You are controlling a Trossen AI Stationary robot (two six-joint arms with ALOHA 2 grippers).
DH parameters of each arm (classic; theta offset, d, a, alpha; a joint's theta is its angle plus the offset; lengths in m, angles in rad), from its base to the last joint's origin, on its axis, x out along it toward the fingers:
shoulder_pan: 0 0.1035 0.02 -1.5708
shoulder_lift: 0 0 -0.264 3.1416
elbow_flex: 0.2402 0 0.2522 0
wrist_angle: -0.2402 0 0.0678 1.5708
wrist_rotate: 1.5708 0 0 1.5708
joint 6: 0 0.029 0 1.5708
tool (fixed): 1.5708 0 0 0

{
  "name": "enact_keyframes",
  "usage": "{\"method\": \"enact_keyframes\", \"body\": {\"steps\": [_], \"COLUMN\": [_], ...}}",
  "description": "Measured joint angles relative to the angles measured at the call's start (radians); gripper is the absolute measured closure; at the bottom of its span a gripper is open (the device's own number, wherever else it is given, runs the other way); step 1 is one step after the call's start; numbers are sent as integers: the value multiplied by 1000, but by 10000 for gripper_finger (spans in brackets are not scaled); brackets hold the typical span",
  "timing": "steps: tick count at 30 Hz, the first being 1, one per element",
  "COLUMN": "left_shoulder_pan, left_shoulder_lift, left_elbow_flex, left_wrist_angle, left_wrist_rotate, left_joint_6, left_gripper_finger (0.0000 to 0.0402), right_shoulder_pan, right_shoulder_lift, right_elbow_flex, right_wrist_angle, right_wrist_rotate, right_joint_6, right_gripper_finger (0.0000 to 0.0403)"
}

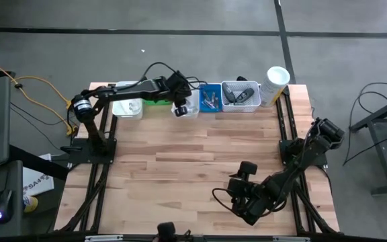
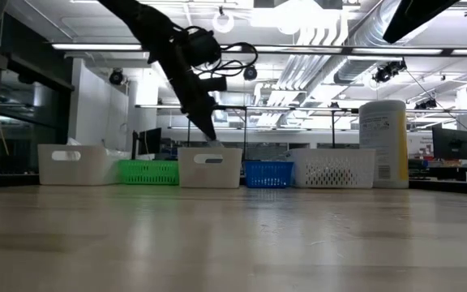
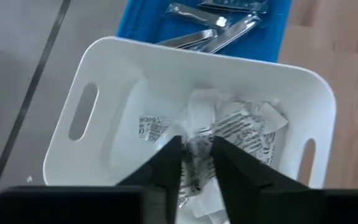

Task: Pick & Place Travel size toiletries
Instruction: Put the white bandage into the middle white bin, then return to Home Position

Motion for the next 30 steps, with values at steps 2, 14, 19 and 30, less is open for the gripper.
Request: {"method": "enact_keyframes", "body": {"steps": [2,14,19,30], "left_shoulder_pan": [-10,-20,-19,-20], "left_shoulder_lift": [0,-13,-57,-527], "left_elbow_flex": [0,47,30,-501], "left_wrist_angle": [-1,-73,-89,352], "left_wrist_rotate": [-1,114,209,347], "left_joint_6": [11,-111,-133,-171], "left_gripper_finger": [288,200,199,199], "right_shoulder_pan": [0,-4,-31,-66], "right_shoulder_lift": [0,0,0,-283], "right_elbow_flex": [0,0,0,-326], "right_wrist_angle": [2,72,77,168], "right_wrist_rotate": [11,78,109,328], "right_joint_6": [2,-9,12,118], "right_gripper_finger": [143,143,143,143]}}
